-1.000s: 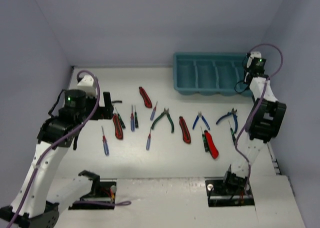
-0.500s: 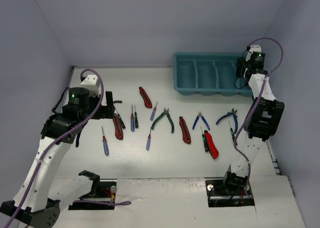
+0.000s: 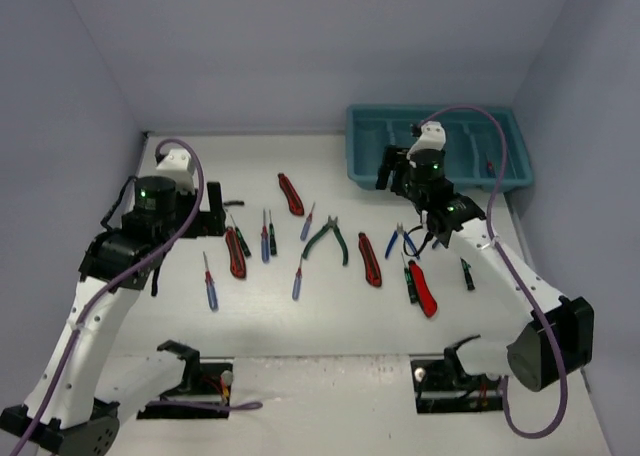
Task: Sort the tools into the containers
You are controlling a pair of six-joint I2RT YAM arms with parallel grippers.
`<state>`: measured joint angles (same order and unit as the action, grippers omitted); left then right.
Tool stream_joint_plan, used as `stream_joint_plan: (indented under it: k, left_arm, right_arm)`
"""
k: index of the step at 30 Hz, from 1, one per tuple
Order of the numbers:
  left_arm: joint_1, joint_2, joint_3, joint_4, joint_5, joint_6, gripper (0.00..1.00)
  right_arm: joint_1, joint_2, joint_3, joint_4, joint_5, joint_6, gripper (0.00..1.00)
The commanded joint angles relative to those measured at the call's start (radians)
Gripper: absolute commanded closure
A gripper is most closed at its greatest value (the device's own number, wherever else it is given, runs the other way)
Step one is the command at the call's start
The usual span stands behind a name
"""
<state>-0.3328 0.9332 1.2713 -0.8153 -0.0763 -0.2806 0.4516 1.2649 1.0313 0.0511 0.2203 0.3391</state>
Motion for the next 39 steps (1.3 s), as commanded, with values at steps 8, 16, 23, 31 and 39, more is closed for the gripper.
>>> stream_joint_plan:
  k: [8,16,23,31,39]
  left_arm:
    - [-0.001,-0.023,-0.018,0.03,-0.049,-0.024,0.07]
    - [-0.002,-0.047,-0.027,0.015,-0.062,-0.021,0.07]
    - [-0.002,-0.062,-0.044,0.004,-0.054,-0.036,0.06]
    - [0.0,-0.059,-0.04,-0.01,-0.057,-0.032,0.06]
    - [-0.001,-0.053,-0.035,-0.014,-0.06,-0.032,0.06]
  right_arm:
    - [0.557,0.177,-0.129,-0.023,0.285,0.563,0.21]
    - [0.668,0.388,-0.061,-0.041,0.313,0.696,0.22]
    - [0.708,0.522,0.02,-0.042,0.316,0.705,0.23]
    - [0.741,0.638,0.095,-0.064,0.326,0.672,0.32]
    - [0.759,0.707,0.129,-0.19,0.334,0.669,0.74]
